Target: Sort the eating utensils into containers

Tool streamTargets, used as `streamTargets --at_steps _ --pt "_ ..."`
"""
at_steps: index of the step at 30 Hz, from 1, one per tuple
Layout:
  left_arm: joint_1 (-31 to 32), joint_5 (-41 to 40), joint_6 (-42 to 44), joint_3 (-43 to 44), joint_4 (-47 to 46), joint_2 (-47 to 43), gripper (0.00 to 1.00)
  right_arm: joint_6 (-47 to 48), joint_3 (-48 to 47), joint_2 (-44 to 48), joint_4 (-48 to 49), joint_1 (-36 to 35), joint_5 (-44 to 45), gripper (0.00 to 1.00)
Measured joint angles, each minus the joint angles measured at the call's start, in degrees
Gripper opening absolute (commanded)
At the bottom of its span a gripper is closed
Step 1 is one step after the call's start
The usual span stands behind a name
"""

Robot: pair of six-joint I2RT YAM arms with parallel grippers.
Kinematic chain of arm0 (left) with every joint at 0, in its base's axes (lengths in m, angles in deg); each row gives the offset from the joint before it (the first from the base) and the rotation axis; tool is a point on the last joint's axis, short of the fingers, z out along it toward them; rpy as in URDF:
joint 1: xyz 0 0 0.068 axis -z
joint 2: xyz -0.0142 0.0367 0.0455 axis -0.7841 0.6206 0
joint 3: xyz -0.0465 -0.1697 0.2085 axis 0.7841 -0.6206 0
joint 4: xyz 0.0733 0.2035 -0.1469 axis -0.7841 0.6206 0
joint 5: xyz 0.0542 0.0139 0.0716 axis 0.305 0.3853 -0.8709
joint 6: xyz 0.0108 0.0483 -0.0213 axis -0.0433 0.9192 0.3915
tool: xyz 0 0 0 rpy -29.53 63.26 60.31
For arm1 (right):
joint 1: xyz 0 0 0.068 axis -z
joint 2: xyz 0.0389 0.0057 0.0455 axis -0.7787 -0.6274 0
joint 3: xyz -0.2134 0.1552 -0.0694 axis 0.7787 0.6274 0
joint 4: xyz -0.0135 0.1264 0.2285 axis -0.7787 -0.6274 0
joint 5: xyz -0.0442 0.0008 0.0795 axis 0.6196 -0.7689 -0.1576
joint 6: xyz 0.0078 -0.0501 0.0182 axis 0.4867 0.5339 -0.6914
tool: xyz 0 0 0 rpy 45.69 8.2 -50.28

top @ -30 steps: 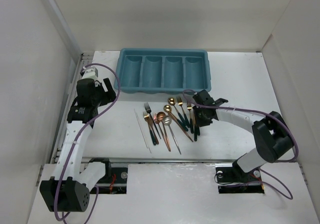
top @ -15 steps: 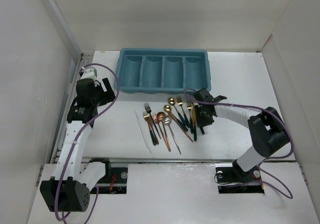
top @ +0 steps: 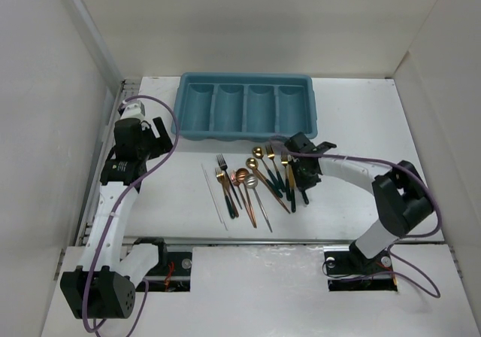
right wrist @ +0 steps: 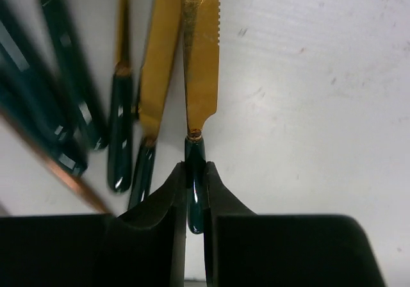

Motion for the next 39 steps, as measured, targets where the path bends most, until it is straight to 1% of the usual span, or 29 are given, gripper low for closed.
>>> streamTargets --at_steps 3,5,7,9,12,15,18,21,23,26,28,30,33,34,37,39 --pt "-0.1 0.0 0.0 0.0 0.0 0.0 0.77 1.5 -0.8 5.0 -4.2 -3.4 1.8 0.00" --pt "-0.4 0.0 0.0 0.0 0.0 0.0 0.77 2.0 -3.1 9.2 -6.8 -4.8 2.1 0.00" --pt "-0.8 0.0 0.0 0.0 0.0 0.0 0.77 2.6 -7.7 13.0 -8.7 -4.9 2.2 0.00" --pt "-1.2 0.0 0.0 0.0 -0.1 0.0 0.77 3.2 -13.4 15.1 -8.1 -4.7 2.4 0.00" --pt "-1.6 -0.2 0.0 0.0 -0.1 0.0 0.77 4.5 -22.9 13.6 -5.5 -3.1 2.5 0.00" --pt "-1.7 -0.2 0.0 0.0 -0.4 0.5 0.77 6.0 -34.2 5.3 -0.6 1.6 1.1 0.00" --pt "-1.9 0.0 -0.2 0.0 -0.4 1.2 0.77 8.0 -45.8 -7.5 3.8 6.5 0.4 0.00" --pt "-2.4 0.1 -0.5 0.0 -0.5 1.9 0.77 9.4 -58.3 -21.8 3.8 10.2 -0.1 0.00" --pt "-2.9 0.3 -0.7 0.0 -0.5 2.3 0.77 9.9 -62.1 -28.5 4.1 11.8 -0.2 0.00" --pt "-3.8 0.3 -1.0 0.0 -0.5 2.5 0.77 10.4 -62.1 -34.4 2.1 13.4 -0.2 0.00" --pt "-4.2 0.3 -1.3 0.0 -0.6 2.8 0.77 10.5 -60.8 -35.8 1.2 13.9 -0.2 0.27" --pt "-4.6 0.5 -1.4 0.0 -0.7 3.0 0.75 10.9 -59.5 -35.9 -0.6 13.9 -0.2 0.50" --pt "-4.9 0.9 -1.9 0.0 -0.9 3.3 0.74 11.4 -58.3 -34.8 -1.1 13.6 -0.3 0.66" --pt "-4.9 1.2 -2.1 0.0 -0.9 3.4 0.74 11.3 -57.4 -33.8 -1.0 13.3 0.2 0.86" --pt "-4.9 2.2 -3.2 0.0 -0.9 3.6 0.73 11.7 -52.9 -27.8 -1.4 12.1 2.6 0.87" --pt "-4.9 3.0 -4.1 0.0 -0.9 3.6 0.72 11.3 -49.1 -21.4 -1.4 10.4 4.0 0.81"
